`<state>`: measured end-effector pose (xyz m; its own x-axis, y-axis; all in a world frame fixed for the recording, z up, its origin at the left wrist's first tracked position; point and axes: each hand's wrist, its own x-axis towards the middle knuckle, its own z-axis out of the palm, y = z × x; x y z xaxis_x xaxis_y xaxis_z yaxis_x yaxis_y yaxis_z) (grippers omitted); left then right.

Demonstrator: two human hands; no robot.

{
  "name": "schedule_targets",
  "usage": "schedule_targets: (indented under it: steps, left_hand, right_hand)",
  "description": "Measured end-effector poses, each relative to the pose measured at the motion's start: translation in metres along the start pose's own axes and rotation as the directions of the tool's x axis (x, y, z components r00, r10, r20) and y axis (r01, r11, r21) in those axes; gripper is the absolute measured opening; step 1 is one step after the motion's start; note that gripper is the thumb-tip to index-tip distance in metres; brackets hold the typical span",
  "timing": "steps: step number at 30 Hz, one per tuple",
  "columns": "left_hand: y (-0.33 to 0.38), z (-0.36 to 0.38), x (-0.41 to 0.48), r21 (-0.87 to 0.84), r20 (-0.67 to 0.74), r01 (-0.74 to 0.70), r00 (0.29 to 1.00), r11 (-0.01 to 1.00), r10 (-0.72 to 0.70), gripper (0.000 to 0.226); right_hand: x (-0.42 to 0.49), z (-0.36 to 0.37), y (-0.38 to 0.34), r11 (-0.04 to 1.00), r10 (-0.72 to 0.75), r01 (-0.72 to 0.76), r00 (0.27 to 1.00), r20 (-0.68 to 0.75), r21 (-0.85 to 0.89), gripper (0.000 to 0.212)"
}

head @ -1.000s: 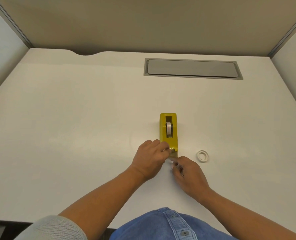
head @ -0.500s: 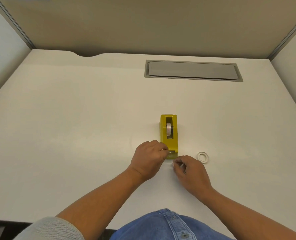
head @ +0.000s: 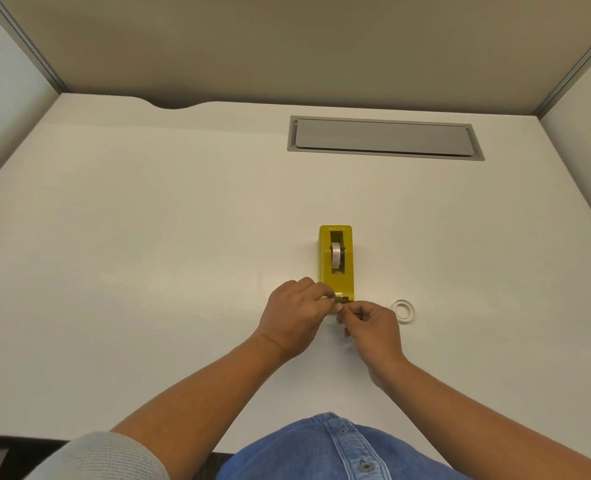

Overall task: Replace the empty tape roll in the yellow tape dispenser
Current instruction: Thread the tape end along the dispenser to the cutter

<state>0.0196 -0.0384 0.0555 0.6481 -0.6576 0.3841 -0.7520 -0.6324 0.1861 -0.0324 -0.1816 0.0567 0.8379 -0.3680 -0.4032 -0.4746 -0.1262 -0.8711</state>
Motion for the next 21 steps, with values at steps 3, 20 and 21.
schedule_targets:
  steps: [3,20,21]
  left_hand:
    - [-0.002,0.004,-0.001,-0.006,0.026,0.03,0.999,1.0,-0.029,0.012]
    - [-0.006,0.007,-0.007,-0.039,0.052,0.143,0.989,0.989,-0.141,0.007]
    - [-0.007,0.008,-0.009,-0.042,0.057,0.159,0.986,0.986,-0.157,0.006]
  right_hand:
    - [0.0,0.001,0.0,1.0,0.0,0.0,1.0,0.0,-0.003,0.015]
    - [0.004,-0.014,0.028,0.964,-0.049,0.042,0.999,-0.019,-0.262,0.003]
    - [0.004,-0.015,0.029,0.955,-0.07,0.062,0.997,-0.017,-0.289,0.003]
